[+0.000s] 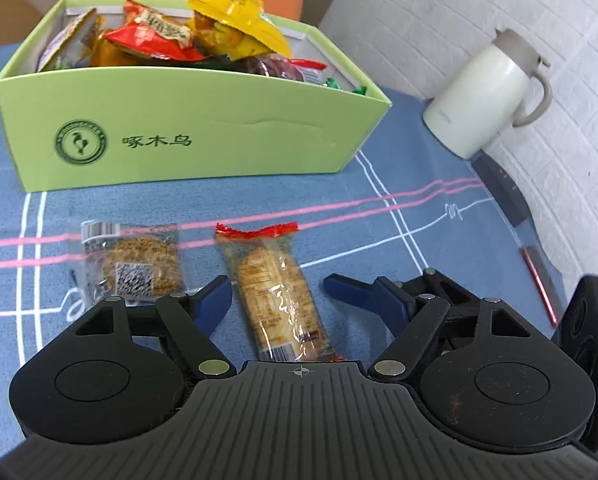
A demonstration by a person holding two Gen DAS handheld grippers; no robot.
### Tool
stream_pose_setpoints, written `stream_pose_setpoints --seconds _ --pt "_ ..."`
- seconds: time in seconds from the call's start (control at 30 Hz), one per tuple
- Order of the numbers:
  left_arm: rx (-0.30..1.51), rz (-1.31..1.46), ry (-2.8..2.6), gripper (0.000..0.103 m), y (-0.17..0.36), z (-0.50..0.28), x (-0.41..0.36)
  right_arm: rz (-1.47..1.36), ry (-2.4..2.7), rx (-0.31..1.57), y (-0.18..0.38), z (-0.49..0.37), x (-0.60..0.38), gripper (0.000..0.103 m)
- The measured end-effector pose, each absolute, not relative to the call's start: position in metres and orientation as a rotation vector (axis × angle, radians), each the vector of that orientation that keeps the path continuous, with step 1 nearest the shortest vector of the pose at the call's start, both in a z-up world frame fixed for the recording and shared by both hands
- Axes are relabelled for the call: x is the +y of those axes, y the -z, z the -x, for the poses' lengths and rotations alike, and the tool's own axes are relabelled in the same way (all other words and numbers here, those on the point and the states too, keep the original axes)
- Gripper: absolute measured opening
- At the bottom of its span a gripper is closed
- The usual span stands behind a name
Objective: Organize snacks
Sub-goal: 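Close the left gripper on the wafer packet and lift it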
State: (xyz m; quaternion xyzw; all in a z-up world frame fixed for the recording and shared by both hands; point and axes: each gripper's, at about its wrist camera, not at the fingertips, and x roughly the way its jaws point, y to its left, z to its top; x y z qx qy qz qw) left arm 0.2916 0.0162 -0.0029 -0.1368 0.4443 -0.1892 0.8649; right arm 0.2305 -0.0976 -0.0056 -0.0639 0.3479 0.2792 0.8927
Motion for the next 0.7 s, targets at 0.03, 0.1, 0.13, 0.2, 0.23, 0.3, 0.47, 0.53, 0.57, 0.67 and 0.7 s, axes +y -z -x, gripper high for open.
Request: stream_pose_setpoints --seconds 0.03,0.1,0.13,0.2,0.23,0.3,0.47,0.53,0.57,0.67,0.7 --pt "0.933 0.286 0.396 0.064 0.004 -0.293 0.015 0.132 -0.579 0.723 0.007 -0.232 -0.098 0.1" --pt "0.942 0.282 0.396 0.064 0.006 -0.294 0.013 0.137 -0.572 0.718 0.008 -0.232 -0.097 0.1" --pt "0.946 0.281 0.392 0.064 0.008 -0.295 0.013 0.142 -0.567 0.716 0.008 -0.232 -0.097 0.099" --pt "0.954 0.284 0.388 0.064 0.01 -0.296 0.013 0.141 -0.563 0.717 0.008 -0.232 -0.097 0.099" --pt "0.957 0.288 0.392 0.064 0.011 -0.297 0.013 0.142 -0.561 0.717 0.008 -0.232 -0.098 0.099" --pt "0.954 0.291 0.399 0.063 0.013 -0.297 0.012 0.15 -0.555 0.715 0.008 -0.23 -0.098 0.098" --pt "0.971 0.321 0.426 0.018 0.017 -0.288 0.013 0.15 -0.527 0.692 0.002 -0.212 -0.105 0.075" --pt "0.962 0.329 0.422 0.014 0.018 -0.278 0.015 0.119 -0.523 0.69 -0.001 -0.202 -0.115 0.059" --pt "0.962 0.349 0.429 0.014 0.018 -0.272 0.016 0.115 -0.523 0.688 -0.002 -0.195 -0.118 0.059" --pt "0.945 0.368 0.437 0.013 0.013 -0.255 0.01 0.164 -0.495 0.648 -0.009 -0.172 -0.119 0.059" --pt "0.929 0.371 0.441 0.013 0.008 -0.25 0.009 0.168 -0.487 0.63 -0.013 -0.168 -0.121 0.059"
